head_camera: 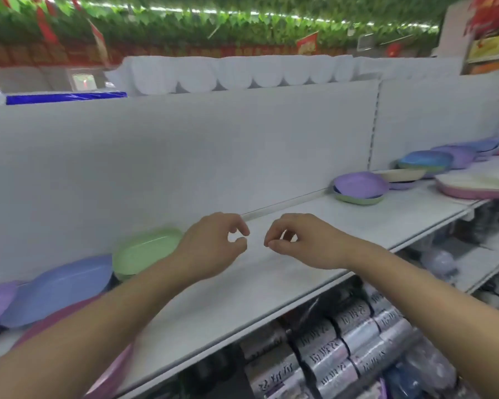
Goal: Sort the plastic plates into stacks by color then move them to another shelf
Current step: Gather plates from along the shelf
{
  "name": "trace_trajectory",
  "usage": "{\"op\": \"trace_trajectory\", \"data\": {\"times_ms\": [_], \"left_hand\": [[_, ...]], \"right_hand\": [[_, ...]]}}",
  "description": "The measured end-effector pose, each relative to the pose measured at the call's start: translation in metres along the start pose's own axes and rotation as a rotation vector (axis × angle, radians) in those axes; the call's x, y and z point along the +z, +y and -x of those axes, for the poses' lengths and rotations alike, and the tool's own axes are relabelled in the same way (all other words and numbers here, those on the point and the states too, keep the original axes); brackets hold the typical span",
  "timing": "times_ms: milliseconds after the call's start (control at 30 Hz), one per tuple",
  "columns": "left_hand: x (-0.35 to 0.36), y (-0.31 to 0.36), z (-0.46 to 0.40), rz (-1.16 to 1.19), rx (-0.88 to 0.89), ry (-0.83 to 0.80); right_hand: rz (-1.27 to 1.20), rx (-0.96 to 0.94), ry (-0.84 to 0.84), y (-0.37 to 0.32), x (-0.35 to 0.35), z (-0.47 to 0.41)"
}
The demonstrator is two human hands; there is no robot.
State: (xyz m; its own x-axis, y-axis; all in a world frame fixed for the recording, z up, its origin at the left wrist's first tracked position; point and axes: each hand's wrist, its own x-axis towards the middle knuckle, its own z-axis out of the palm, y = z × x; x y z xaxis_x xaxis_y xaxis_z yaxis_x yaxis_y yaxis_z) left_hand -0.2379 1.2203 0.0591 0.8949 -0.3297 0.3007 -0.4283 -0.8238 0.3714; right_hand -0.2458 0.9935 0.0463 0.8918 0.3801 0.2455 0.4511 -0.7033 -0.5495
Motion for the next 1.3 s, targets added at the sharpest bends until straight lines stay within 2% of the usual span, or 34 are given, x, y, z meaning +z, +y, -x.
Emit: {"op": "trace_trajectory", "data": {"times_ms": [133, 333, 433, 567, 700, 933, 1133, 1300], "left_hand": [[0.039, 0.067, -0.031, 0.049, 0.144, -0.035], [0.109, 0.208, -0.066, 0.168, 0.368, -0.075], [0.146, 0.269, -0.085, 0.192, 0.398, -0.067], [0.187, 0.328, -0.110, 0.241, 0.341, -0.069], [0.211, 0.357, -0.135, 0.220, 0.267, -0.070], [0.243, 0.365, -0.188, 0.156, 0.142, -0.042], [0.277, 0.383, -0.252, 0.091, 0.214, -0.023], [0.304, 0.404, -0.303, -0.246, 0.375, -0.084]], "right_hand": [[0.042, 0.124, 0.096, 0.043, -0.048, 0.065], [0.087, 0.236, 0.236, 0.118, -0.136, 0.169], [0.124, 0.233, 0.264, 0.163, -0.179, 0.210], [0.155, 0.210, 0.246, 0.218, -0.230, 0.248], [0.169, 0.191, 0.224, 0.267, -0.266, 0.259], [0.128, 0.190, 0.259, 0.343, -0.291, 0.238], [0.130, 0.181, 0.324, 0.397, -0.325, 0.186], [0.099, 0.144, 0.330, 0.437, -0.361, 0.131]]}}
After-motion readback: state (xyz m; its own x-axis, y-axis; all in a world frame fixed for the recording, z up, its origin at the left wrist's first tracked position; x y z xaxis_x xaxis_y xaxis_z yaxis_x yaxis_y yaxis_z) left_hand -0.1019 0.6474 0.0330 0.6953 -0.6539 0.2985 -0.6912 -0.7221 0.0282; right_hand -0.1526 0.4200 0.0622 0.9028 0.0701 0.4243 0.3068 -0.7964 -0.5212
